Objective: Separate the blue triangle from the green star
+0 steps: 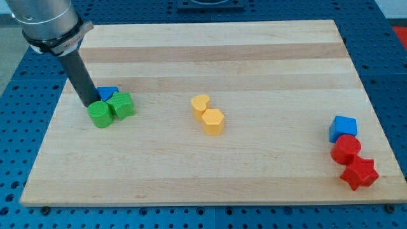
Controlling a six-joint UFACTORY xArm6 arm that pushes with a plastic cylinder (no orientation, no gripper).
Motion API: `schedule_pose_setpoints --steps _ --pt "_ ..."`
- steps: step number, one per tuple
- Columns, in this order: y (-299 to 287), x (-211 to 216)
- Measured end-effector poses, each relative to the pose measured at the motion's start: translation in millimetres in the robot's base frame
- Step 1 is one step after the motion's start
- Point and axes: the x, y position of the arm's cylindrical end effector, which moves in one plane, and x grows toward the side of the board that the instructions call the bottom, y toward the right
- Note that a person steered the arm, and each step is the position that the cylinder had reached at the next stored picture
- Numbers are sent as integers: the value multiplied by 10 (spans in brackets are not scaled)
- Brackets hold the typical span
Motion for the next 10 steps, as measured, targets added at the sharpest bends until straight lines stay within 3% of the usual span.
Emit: schedule_pose_setpoints --steps 3,6,9,10 --pt "980 -60" --pt "710 -51" --pt "1025 -344" --pt "907 -211"
